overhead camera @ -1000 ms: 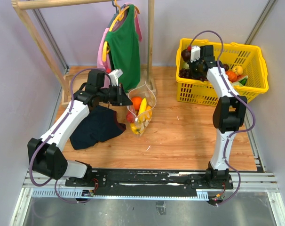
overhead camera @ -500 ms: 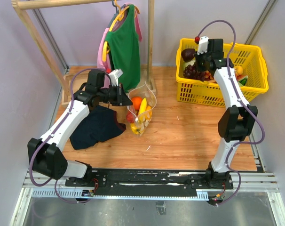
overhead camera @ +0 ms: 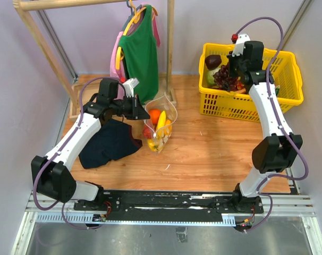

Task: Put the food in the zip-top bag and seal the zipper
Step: Pick up the fake fruit from the bin.

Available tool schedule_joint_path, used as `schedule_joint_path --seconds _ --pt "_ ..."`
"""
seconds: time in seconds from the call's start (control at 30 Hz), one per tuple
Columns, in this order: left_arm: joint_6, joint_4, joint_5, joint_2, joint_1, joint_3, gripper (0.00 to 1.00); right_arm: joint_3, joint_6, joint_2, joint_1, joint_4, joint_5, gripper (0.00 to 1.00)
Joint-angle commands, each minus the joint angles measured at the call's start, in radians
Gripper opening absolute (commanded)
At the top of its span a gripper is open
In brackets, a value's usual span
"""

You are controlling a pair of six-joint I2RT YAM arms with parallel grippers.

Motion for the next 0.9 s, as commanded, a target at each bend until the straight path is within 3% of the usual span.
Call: schedule_joint_path --seconds 0.0,0.47,0.87 --pt "-0.008 0.031 0.028 -0.013 0.006 -0.011 0.0 -0.012 0.053 -0.062 -0.018 0.063 0.016 0.01" --pt "-0.011 0.032 0.032 -0.013 0.007 -0.011 0.0 -0.041 0.124 -0.218 0.04 0.086 -0.061 0.01" --pt "-0.012 0.035 0.039 -0.017 0.007 -0.012 0.0 -0.099 0.149 -0.326 0.274 0.086 -0.097 0.01"
